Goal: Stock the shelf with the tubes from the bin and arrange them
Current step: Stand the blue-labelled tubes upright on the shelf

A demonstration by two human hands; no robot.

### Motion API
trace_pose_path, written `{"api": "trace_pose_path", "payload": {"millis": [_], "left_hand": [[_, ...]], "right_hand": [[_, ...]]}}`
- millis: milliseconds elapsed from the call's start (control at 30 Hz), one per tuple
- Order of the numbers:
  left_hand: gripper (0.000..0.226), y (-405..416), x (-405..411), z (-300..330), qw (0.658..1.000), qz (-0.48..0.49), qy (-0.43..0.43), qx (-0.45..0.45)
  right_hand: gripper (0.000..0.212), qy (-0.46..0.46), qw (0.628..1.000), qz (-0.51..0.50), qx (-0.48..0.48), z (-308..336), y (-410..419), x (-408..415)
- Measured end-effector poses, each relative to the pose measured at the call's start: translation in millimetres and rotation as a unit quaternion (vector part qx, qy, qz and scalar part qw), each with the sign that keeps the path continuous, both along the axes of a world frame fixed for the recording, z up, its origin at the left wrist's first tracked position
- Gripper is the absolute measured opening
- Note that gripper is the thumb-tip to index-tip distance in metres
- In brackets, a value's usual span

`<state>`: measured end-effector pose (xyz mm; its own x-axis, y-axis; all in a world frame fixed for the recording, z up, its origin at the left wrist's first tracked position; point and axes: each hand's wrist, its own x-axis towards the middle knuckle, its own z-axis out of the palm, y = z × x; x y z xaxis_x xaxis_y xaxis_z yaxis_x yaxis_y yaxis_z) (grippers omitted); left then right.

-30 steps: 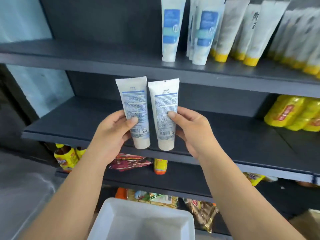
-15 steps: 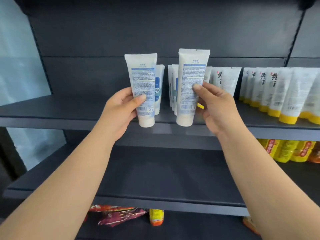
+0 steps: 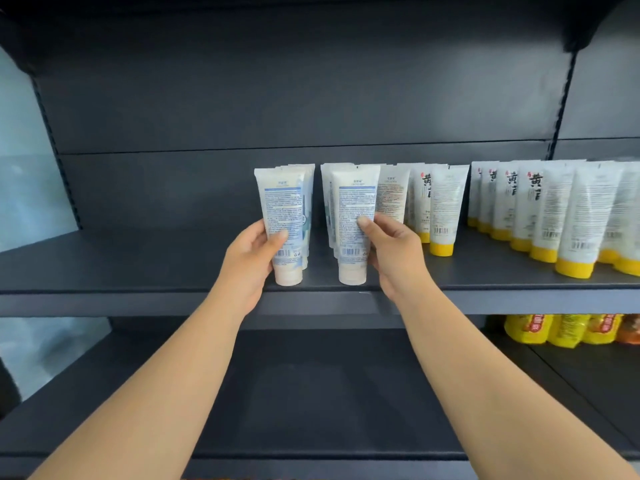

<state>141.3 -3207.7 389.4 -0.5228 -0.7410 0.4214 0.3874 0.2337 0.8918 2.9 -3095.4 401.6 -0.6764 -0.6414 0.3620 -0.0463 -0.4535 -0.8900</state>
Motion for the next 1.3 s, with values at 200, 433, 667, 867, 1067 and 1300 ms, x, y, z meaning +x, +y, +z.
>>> {"api": "trace_pose_path", "payload": {"millis": [200, 433, 667, 867, 1067, 1300], "left_hand": [[0.031, -5, -6, -5, 1.000, 0.002, -0.008, -0.014], [0.026, -6, -3, -5, 1.000, -0.002, -0.014, -0.005], [0.025, -2, 1, -3, 0.995, 0.060, -0.071, -0.044], [0.051, 13, -5, 1, 0.970, 0.167, -0.160, -0.072], [0.043, 30, 7, 5, 0.969, 0.202, -0.133, -0.056], [0.043, 18, 36, 14, 0.969, 0.201, -0.128, -0.072]], "right_hand": [[0.016, 0.016, 1.000, 0.009, -0.021, -6, -2, -1], [0.013, 0.020, 1.000, -0.008, -0.006, -13, -2, -4], [0.010, 0.090, 0.993, -0.062, 0.049, -14, 16, -11], [0.036, 0.139, 0.977, -0.065, 0.146, -15, 8, -13], [0.036, 0.170, 0.965, -0.076, 0.183, -7, 11, -8], [0.014, 0.142, 0.981, -0.047, 0.126, 10, 7, 25]]}}
